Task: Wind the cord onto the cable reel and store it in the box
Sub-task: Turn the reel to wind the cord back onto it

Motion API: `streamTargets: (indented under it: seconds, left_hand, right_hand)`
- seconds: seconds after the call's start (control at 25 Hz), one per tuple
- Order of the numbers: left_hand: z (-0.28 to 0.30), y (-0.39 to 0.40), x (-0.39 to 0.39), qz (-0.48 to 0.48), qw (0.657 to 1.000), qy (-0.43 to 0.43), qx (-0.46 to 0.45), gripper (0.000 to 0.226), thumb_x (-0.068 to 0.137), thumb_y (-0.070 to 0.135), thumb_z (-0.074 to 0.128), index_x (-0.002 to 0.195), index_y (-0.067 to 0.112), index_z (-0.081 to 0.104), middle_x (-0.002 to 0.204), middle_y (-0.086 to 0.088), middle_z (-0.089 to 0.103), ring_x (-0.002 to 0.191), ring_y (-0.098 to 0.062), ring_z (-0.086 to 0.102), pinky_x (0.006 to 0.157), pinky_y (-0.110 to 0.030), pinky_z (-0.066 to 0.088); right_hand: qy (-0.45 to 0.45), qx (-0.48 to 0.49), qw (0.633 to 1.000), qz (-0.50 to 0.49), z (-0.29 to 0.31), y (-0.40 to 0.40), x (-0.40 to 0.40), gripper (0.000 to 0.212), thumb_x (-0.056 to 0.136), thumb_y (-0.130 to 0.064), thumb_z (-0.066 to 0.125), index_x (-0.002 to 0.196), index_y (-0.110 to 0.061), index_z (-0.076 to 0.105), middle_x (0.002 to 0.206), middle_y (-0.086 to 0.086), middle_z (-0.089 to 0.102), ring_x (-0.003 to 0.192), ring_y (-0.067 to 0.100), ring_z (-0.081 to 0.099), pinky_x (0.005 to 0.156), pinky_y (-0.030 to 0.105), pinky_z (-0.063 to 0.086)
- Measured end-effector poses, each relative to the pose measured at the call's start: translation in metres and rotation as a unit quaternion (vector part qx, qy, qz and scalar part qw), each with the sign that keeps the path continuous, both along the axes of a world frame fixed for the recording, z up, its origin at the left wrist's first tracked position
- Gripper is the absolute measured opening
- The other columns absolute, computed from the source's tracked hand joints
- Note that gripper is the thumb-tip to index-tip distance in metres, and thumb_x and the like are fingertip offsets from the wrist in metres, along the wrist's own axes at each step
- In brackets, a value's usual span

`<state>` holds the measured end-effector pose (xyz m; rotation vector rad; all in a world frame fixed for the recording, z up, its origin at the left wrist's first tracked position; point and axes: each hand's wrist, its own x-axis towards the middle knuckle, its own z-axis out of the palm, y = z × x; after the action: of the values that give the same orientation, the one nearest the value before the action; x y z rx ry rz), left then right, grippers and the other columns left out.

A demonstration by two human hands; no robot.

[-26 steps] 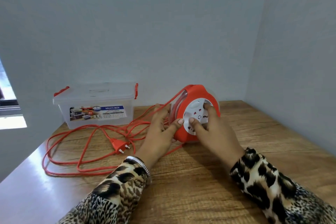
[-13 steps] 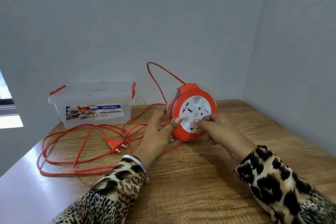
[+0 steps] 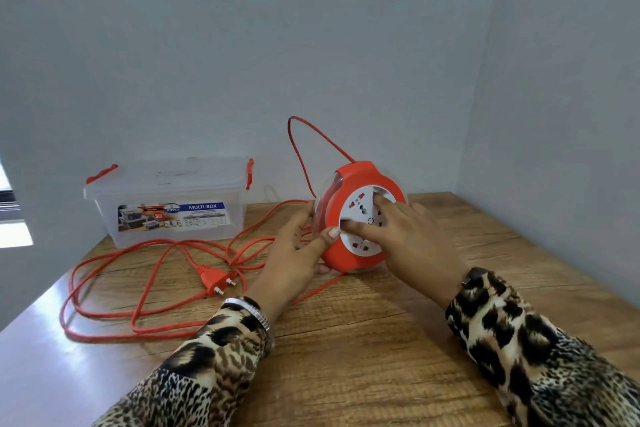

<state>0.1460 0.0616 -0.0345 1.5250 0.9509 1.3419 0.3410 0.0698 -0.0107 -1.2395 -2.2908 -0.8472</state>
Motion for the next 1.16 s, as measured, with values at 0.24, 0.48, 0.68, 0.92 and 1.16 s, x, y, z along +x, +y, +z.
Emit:
streamTargets:
  seconds: [0.24, 0.48, 0.68, 0.92, 1.16]
  left_hand:
    - [-0.002, -0.002, 0.007, -0.005, 0.999, -0.034, 0.024, 0.049, 0.092, 0.016, 0.065, 0.137, 0.026, 0.051, 0.119, 0.005, 0.069, 0.091, -0.018, 0.075, 0.063, -0.025, 0.059]
    - [-0.004, -0.002, 0.011, 0.001, 0.999, -0.038, 0.029, 0.046, 0.092, 0.012, 0.064, 0.135, 0.025, 0.053, 0.115, 0.003, 0.072, 0.086, -0.022, 0.076, 0.061, -0.024, 0.058]
    - [-0.004, -0.002, 0.017, 0.023, 0.998, -0.066, 0.001, 0.044, 0.092, 0.01, 0.064, 0.133, 0.024, 0.053, 0.096, -0.005, 0.077, 0.088, -0.045, 0.07, 0.072, -0.059, 0.059]
    - [-0.007, 0.002, 0.013, 0.029, 0.998, -0.058, -0.013, 0.048, 0.091, 0.018, 0.067, 0.136, 0.025, 0.051, 0.094, 0.006, 0.077, 0.089, -0.04, 0.072, 0.075, -0.053, 0.061]
    - [-0.005, 0.005, 0.006, -0.005, 0.999, -0.042, -0.014, 0.048, 0.092, 0.022, 0.065, 0.136, 0.032, 0.05, 0.106, 0.014, 0.074, 0.087, -0.018, 0.075, 0.067, -0.037, 0.062]
  right_hand:
    - [0.207, -0.05, 0.975, -0.056, -0.007, -0.01, -0.014, 0.064, 0.087, -0.062, 0.037, 0.142, -0.032, 0.026, 0.063, -0.004, 0.063, 0.053, 0.015, 0.057, 0.047, 0.025, 0.039]
    - [0.529, -0.328, 0.782, 0.02, -0.008, -0.009, -0.021, 0.07, 0.089, -0.039, 0.06, 0.147, -0.027, 0.022, 0.097, 0.001, 0.071, 0.073, 0.011, 0.065, 0.06, 0.023, 0.046]
    - [0.749, -0.495, 0.412, 0.155, -0.002, -0.016, -0.028, 0.04, 0.093, -0.007, 0.05, 0.131, 0.001, 0.042, 0.078, 0.006, 0.073, 0.05, 0.012, 0.062, 0.044, 0.023, 0.042]
    - [0.606, -0.432, 0.667, 0.014, 0.008, -0.02, -0.015, 0.018, 0.086, -0.022, 0.066, 0.099, -0.014, 0.057, 0.09, 0.01, 0.074, 0.057, 0.013, 0.062, 0.052, 0.027, 0.042]
    - [0.143, -0.117, 0.979, 0.082, 0.004, -0.012, 0.005, 0.049, 0.079, 0.0, 0.06, 0.11, -0.037, 0.066, 0.137, 0.003, 0.044, 0.11, 0.022, 0.053, 0.079, 0.038, 0.053]
